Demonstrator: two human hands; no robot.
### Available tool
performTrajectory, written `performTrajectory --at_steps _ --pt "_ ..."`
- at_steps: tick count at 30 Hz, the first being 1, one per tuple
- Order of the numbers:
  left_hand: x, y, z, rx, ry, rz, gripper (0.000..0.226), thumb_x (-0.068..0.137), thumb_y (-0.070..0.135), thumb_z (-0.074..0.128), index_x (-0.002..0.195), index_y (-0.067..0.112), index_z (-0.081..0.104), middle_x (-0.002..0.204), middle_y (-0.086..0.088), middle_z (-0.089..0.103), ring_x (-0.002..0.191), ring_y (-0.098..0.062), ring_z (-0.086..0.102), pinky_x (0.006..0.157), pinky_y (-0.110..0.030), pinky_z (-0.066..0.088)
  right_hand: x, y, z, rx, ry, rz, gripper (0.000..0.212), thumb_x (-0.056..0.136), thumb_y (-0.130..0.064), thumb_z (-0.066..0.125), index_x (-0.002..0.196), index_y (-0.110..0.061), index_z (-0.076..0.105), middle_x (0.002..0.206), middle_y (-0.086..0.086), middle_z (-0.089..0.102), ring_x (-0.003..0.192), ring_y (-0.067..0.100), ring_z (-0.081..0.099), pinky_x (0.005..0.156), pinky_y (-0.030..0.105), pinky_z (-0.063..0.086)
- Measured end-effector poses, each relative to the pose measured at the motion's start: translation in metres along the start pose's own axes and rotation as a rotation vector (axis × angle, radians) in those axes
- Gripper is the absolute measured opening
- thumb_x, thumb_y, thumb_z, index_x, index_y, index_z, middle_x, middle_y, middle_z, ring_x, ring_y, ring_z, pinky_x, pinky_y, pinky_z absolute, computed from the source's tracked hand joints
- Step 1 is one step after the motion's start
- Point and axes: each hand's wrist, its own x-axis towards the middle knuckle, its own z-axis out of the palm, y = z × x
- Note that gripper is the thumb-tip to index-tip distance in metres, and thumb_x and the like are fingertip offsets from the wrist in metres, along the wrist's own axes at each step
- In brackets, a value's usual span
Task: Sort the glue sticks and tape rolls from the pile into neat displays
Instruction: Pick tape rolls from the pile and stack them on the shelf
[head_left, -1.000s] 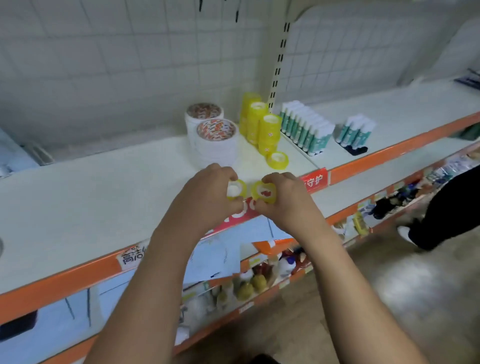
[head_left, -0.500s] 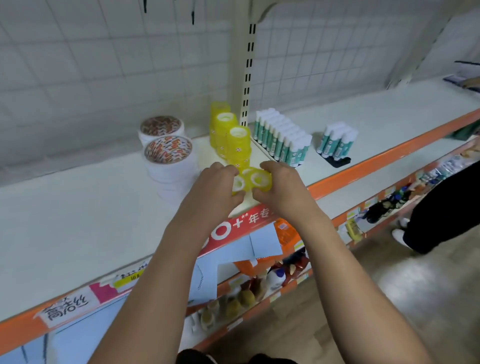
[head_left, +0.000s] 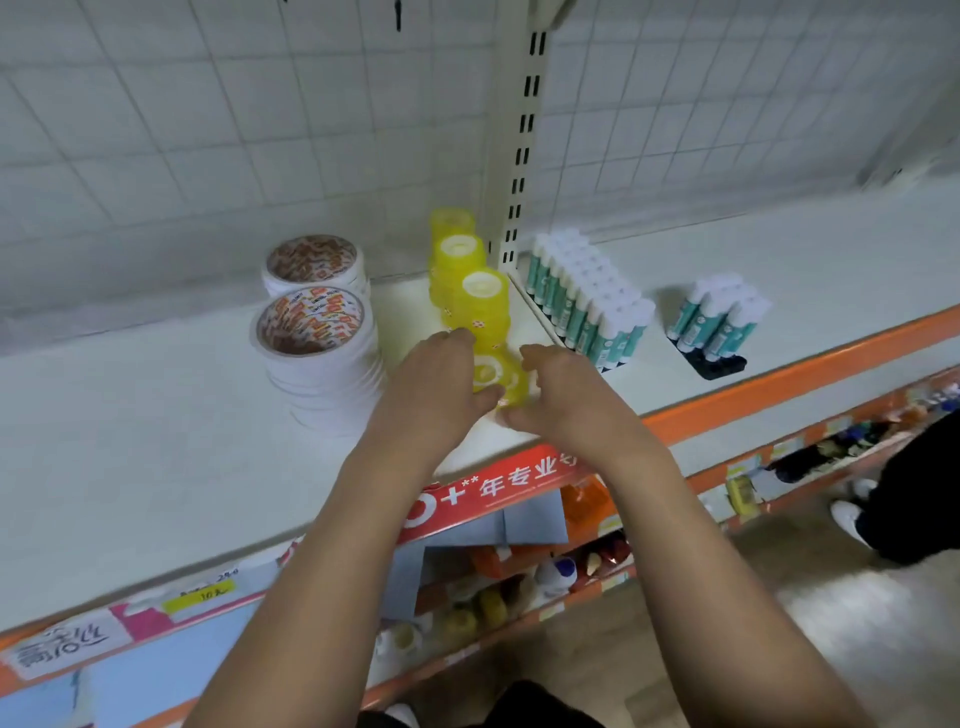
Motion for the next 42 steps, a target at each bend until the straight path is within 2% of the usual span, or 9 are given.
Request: performTrajectory --at_steps 3,9,17,20,27,31,34,37,42 --pt "0.001 0.009 0.008 -0.015 0.015 -0.06 0.049 0.08 0.036 0.075 0.115 0.007 0.056 0.111 -0.012 0.063 0.101 -0.029 0.058 0.073 -0.034 0.041 0.002 0.008 -0.006 0.056 -0.049 -0.009 0.033 0.077 -0.025 0.077 0.102 -0.008 0.065 0.103 0.011 0.063 0.092 0.023 0.06 0.074 0.034 0.049" --pt "-0.005 0.01 0.014 -0.077 0.013 -0.171 0.062 0.072 0.032 0.083 0.121 0.004 0.058 0.115 -0.016 0.063 0.1 -0.031 0.061 0.083 -0.042 0.05 0.01 0.02 -0.008 0.04 -0.103 -0.088 0.038 0.073 -0.029 0.081 0.102 -0.008 0.069 0.104 0.014 0.064 0.099 0.026 0.059 0.084 0.038 0.048" --pt "-0.002 0.011 0.021 -0.085 -0.037 -0.261 0.028 0.08 0.034 0.075 0.092 0.009 0.068 0.09 -0.013 0.069 0.085 -0.031 0.063 0.068 -0.035 0.046 0.027 0.023 -0.012 -0.005 -0.168 -0.05 0.036 0.068 -0.031 0.086 0.091 -0.008 0.07 0.088 0.009 0.069 0.084 0.024 0.065 0.068 0.032 0.05" --pt "0.002 0.013 0.024 -0.057 -0.008 -0.28 0.028 0.079 0.036 0.075 0.089 0.011 0.066 0.087 -0.012 0.067 0.081 -0.031 0.061 0.062 -0.031 0.038 0.028 0.024 -0.015 0.008 -0.187 -0.059 0.037 0.068 -0.031 0.087 0.091 -0.007 0.071 0.086 0.012 0.071 0.083 0.026 0.067 0.071 0.038 0.055" --pt "0.007 0.015 0.027 -0.017 0.0 -0.311 0.025 0.08 0.034 0.075 0.08 0.014 0.06 0.076 -0.006 0.057 0.071 -0.025 0.052 0.055 -0.029 0.03 0.028 0.024 -0.016 -0.001 -0.188 -0.109 0.042 0.072 -0.036 0.083 0.095 -0.004 0.069 0.089 0.015 0.071 0.086 0.029 0.066 0.071 0.036 0.052" --pt "0.002 0.014 0.031 -0.079 0.015 -0.316 0.024 0.081 0.032 0.075 0.081 0.015 0.057 0.072 0.0 0.054 0.069 -0.021 0.051 0.049 -0.02 0.028 0.022 0.029 -0.019 0.053 -0.202 -0.107 0.042 0.074 -0.032 0.083 0.103 -0.005 0.069 0.098 0.013 0.07 0.093 0.027 0.065 0.08 0.039 0.053" --pt "-0.005 0.015 0.03 -0.085 0.002 -0.341 0.038 0.075 0.039 0.08 0.093 0.01 0.063 0.086 -0.005 0.064 0.08 -0.025 0.06 0.06 -0.028 0.042 0.015 0.034 -0.027 -0.007 -0.185 -0.078 0.05 0.077 -0.029 0.081 0.114 -0.001 0.063 0.109 0.015 0.064 0.101 0.029 0.061 0.087 0.043 0.051" --pt "-0.023 0.014 0.024 0.011 -0.004 -0.37 0.056 0.078 0.048 0.075 0.117 0.009 0.061 0.106 -0.008 0.067 0.095 -0.027 0.062 0.081 -0.038 0.051 0.003 0.029 -0.034 -0.042 -0.076 -0.138 0.037 0.083 -0.034 0.073 0.107 -0.007 0.065 0.101 0.009 0.065 0.093 0.026 0.062 0.082 0.042 0.052" --pt "-0.08 0.005 -0.01 0.075 0.023 -0.363 0.041 0.089 0.049 0.061 0.119 0.022 0.062 0.107 0.002 0.068 0.095 -0.02 0.063 0.083 -0.038 0.052 -0.017 -0.024 -0.034 0.004 -0.099 -0.351 0.014 0.086 -0.039 0.067 0.093 -0.027 0.07 0.086 -0.008 0.068 0.079 0.012 0.062 0.068 0.028 0.049"
